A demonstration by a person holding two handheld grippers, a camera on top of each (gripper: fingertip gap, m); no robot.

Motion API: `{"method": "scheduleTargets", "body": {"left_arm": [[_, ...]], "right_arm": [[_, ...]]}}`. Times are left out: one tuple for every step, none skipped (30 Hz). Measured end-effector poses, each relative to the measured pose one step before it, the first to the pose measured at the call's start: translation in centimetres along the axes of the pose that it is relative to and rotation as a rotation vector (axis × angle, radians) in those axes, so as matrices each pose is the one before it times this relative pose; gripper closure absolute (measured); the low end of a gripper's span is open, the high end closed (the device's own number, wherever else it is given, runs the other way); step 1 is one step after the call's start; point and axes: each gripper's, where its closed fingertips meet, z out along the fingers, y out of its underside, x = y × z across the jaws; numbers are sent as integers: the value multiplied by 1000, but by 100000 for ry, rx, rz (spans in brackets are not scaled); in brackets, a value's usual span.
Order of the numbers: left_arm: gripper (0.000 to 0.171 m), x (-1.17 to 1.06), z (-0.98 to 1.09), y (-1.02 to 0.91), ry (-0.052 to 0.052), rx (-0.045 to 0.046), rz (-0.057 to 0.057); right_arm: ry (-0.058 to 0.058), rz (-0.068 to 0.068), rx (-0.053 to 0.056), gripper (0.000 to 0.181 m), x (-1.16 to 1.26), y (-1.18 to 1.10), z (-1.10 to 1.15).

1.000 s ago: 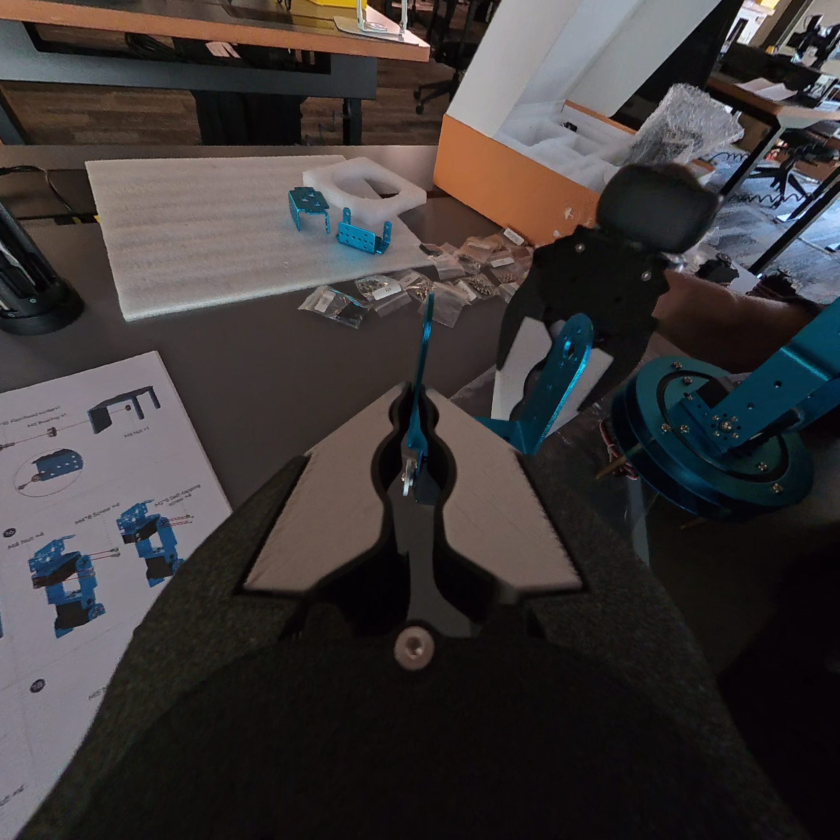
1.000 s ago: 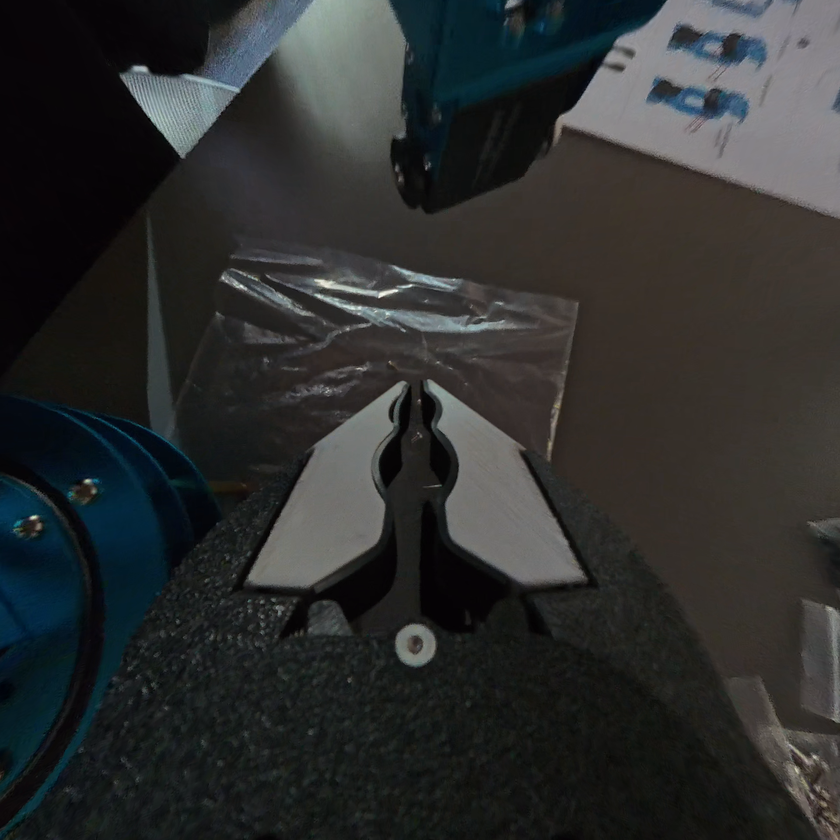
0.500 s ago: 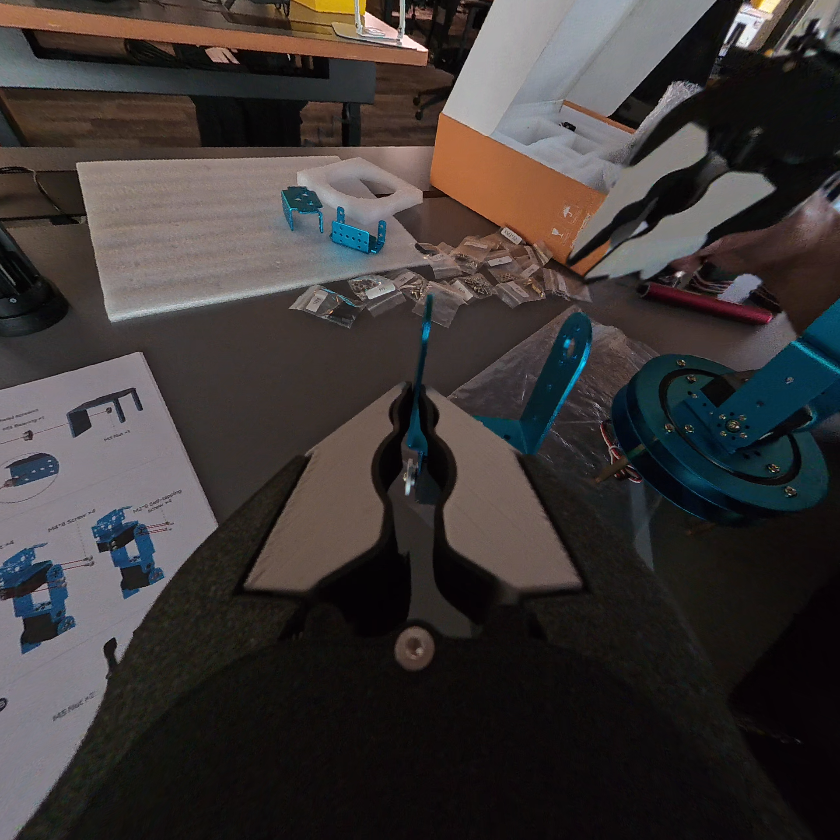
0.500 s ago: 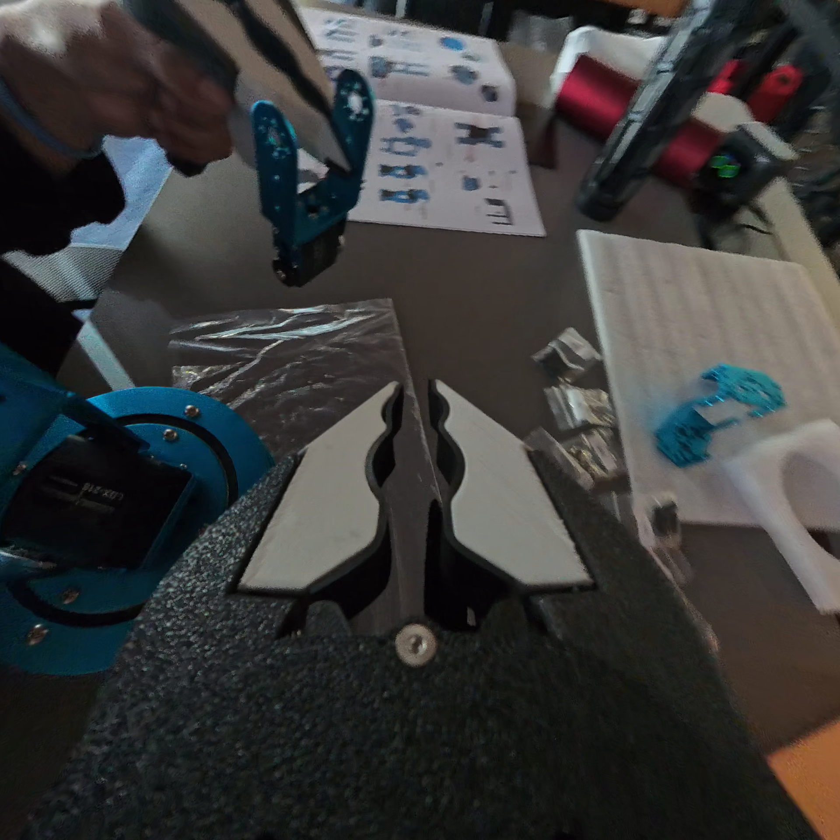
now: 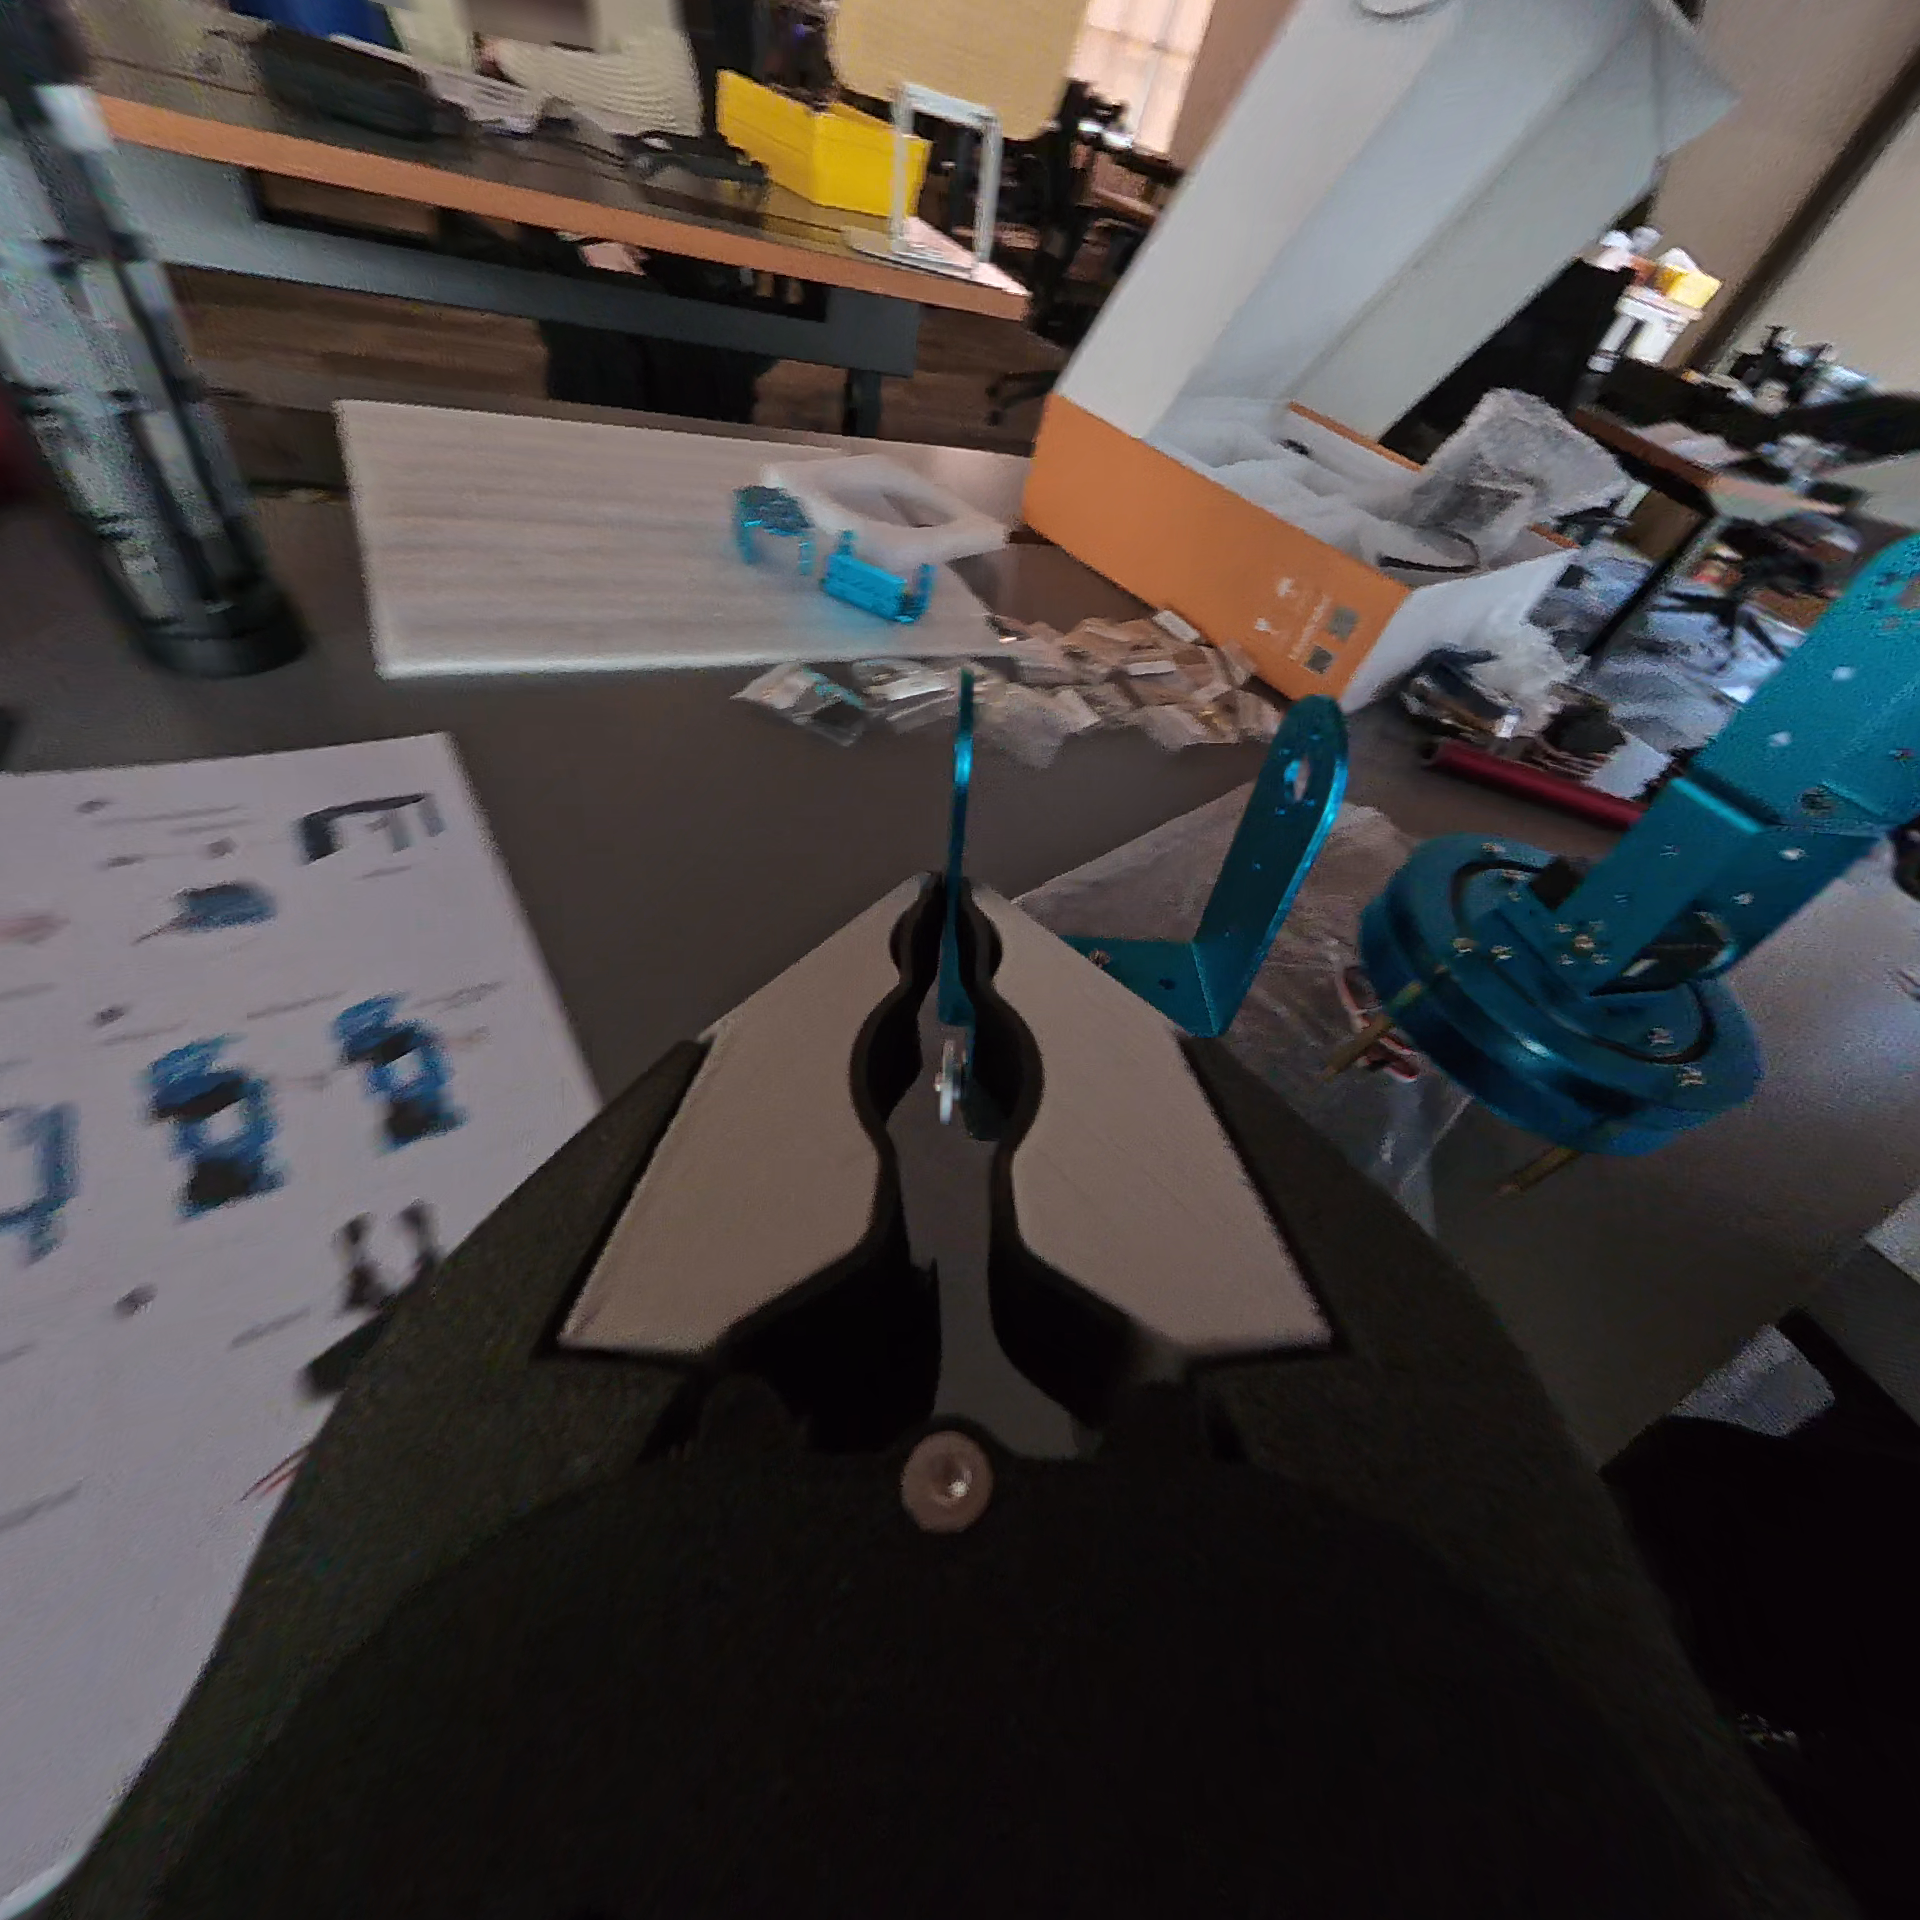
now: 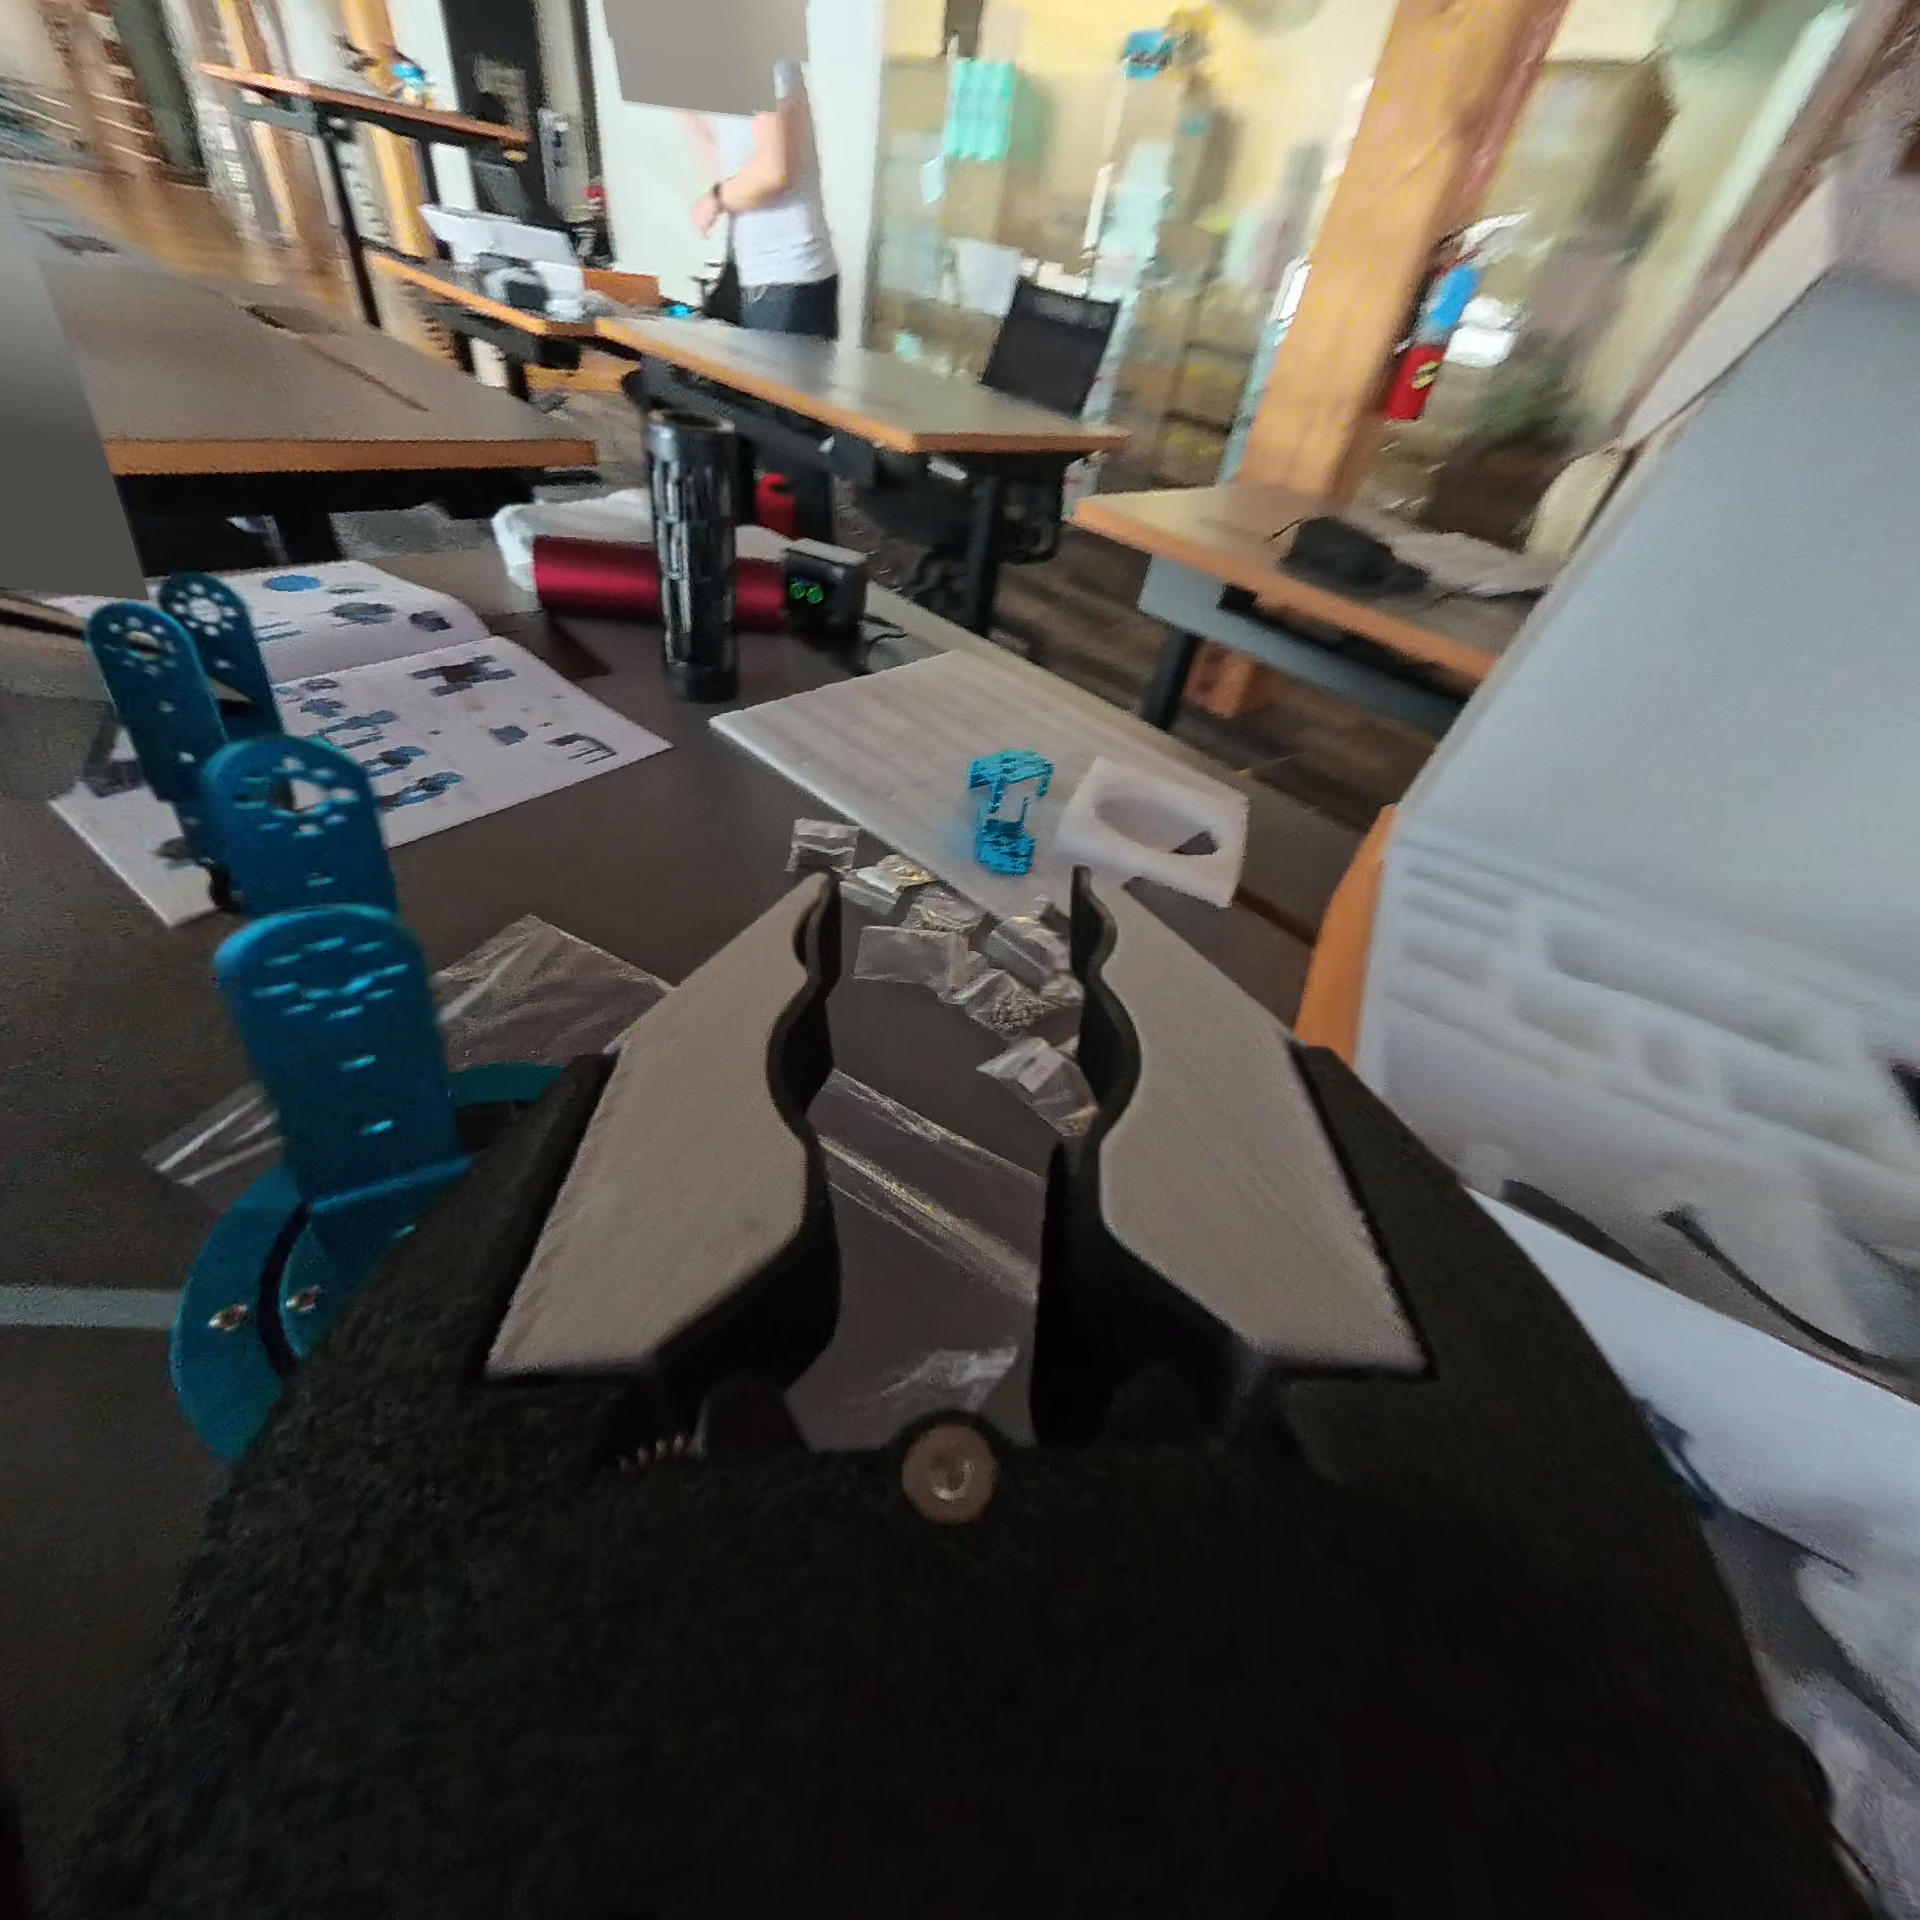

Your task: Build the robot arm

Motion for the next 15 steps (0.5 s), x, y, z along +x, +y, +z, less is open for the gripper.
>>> {"method": "scheduleTargets", "body": {"left_arm": [[171, -1462, -1147, 96, -3537, -13, -1109], [171, -1615, -1126, 81, -4067, -352, -117], [171, -1727, -1102, 25, -4465, -418, 399], [171, -1696, -1068, -177, -4019, 915, 545], [171, -1647, -1053, -361, -3591, 1922, 403], [171, -1695, -947, -263, -3743, 922, 403], [171, -1681, -823, -188, -3817, 184, 734], [171, -1681, -686, -177, -3961, 164, 746], [171, -1628, -500, -45, -3644, -577, 746], [171, -1574, -280, 45, -3466, -1137, 940], [171, -1521, -62, 112, -3318, -1176, 1005], [171, -1343, 127, 73, -2370, -633, 473], [171, -1030, 298, 73, -531, -485, -435], [171, -784, 377, 46, 770, -445, -1229], [171, -590, 409, -49, 1351, 31, -1345]], "right_arm": [[2211, -920, 1459, 139, -459, -410, -996], [1451, 309, 1346, 141, -539, -305, -801], [1022, 1353, 1074, 143, -559, -140, -606], [237, 2212, 495, 144, -595, 9, -412], [-236, 2598, -43, 143, -592, 158, -264], [39, 1916, -139, 143, -471, 249, -190], [988, 434, -366, 143, -193, 425, -113], [2845, -837, -1330, 144, 272, 762, 6], [5069, 239, -2627, 145, 827, 1125, 97], [3844, 2307, -3159, 145, 854, 1213, 155], [774, 4251, -2115, 145, 528, 960, 124], [-389, 4935, -81, 145, 415, 538, 41], [177, 4661, 934, 145, 500, 284, -43], [619, 4064, 850, 145, 576, 176, -82], [577, 3430, 795, 145, 556, 40, -107]]}}
